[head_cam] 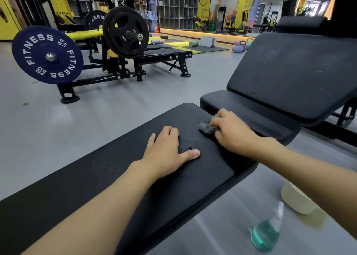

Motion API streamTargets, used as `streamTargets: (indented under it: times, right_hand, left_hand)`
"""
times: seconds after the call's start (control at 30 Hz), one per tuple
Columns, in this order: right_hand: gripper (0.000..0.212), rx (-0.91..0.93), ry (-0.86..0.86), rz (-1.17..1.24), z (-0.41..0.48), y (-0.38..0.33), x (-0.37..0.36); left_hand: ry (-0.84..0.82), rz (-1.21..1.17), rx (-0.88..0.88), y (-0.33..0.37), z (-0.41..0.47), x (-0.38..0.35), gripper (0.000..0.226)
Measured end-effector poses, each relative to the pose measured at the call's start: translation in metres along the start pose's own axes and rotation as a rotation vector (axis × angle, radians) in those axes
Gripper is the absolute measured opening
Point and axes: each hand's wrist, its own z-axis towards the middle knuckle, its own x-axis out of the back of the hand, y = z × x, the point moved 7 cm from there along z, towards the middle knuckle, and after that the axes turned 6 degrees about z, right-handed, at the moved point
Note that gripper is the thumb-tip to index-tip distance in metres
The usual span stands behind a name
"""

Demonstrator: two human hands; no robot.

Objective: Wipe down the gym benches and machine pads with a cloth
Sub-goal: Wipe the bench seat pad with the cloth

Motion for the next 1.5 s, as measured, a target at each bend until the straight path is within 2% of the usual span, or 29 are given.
streamTargets:
  times: [0.1, 0.17, 0.27, 0.33, 0.43, 0.6, 0.67, 0.73, 0.8, 0.93, 1.0, 1.07, 1.13, 1.27, 1.33, 1.4, 1.47, 1.5]
  right_hand:
    - [0.039, 0.172, -0.147, 0.080, -0.026, -0.024, -0.003]
    - [0.047, 0.128, -0.118, 0.088, -0.023, -0.007, 0.006]
    - [0.038, -0.043, 0.043, 0.066, -0.013, 0.019, 0.013]
    - [0.033, 0.011, 0.045, 0.027, -0.021, 0.005, 0.006]
    - [0.032, 0.144, -0.072, 0.092, -0.041, -0.016, 0.002]
    - [0.030, -0.091, 0.082, 0.030, -0.025, 0.020, 0.021]
    - [0.027, -0.006, 0.053, -0.039, -0.035, 0.000, 0.015]
    - [0.028, 0.140, -0.059, 0.040, -0.057, -0.023, 0.009]
    - [0.032, 0.170, -0.119, 0.095, -0.062, -0.018, 0.013]
    - [0.029, -0.069, 0.105, 0.042, -0.046, 0.024, 0.028]
    - [0.027, 0.007, 0.117, -0.020, -0.058, 0.006, 0.022]
    - [0.031, 0.162, -0.024, 0.037, -0.080, -0.018, 0.013]
    - [0.037, 0.196, -0.093, 0.095, -0.083, -0.013, 0.018]
    - [0.033, -0.096, 0.145, 0.042, -0.061, 0.039, 0.035]
    - [0.031, -0.022, 0.176, -0.023, -0.072, 0.023, 0.030]
    - [0.034, 0.158, 0.047, 0.006, -0.095, -0.005, 0.019]
    - [0.039, 0.219, -0.060, 0.063, -0.105, -0.009, 0.019]
    - [0.041, 0.206, -0.050, 0.067, -0.101, -0.002, 0.024]
  left_hand:
    - [0.104, -0.026, -0.019, -0.001, -0.007, -0.002, 0.081]
    - [0.130, -0.021, -0.020, -0.001, -0.009, -0.004, 0.083]
    - [0.133, -0.018, -0.017, -0.001, -0.009, -0.005, 0.083]
    - [0.133, -0.019, -0.011, -0.002, -0.009, -0.006, 0.082]
    - [0.145, -0.010, -0.010, -0.002, -0.009, -0.005, 0.081]
    - [0.146, -0.033, -0.012, -0.002, -0.010, -0.005, 0.080]
    - [0.152, -0.031, -0.011, -0.003, -0.010, -0.005, 0.079]
    - [0.159, -0.024, -0.015, -0.003, -0.009, -0.006, 0.078]
    - [0.162, -0.028, -0.017, -0.003, -0.009, -0.006, 0.077]
    - [0.172, -0.044, -0.019, -0.004, -0.010, -0.006, 0.075]
    - [0.180, -0.041, -0.018, -0.005, -0.010, -0.006, 0.074]
    - [0.190, -0.035, -0.021, -0.005, -0.010, -0.007, 0.073]
    - [0.198, -0.032, -0.025, -0.004, -0.010, -0.006, 0.073]
    - [0.204, -0.039, -0.027, -0.003, -0.011, -0.005, 0.071]
    - [0.212, -0.036, -0.030, -0.003, -0.011, -0.005, 0.071]
    - [0.220, -0.027, -0.034, -0.002, -0.011, -0.005, 0.070]
    - [0.222, -0.021, -0.035, -0.001, -0.011, -0.005, 0.069]
    - [0.223, -0.020, -0.033, -0.001, -0.011, -0.005, 0.068]
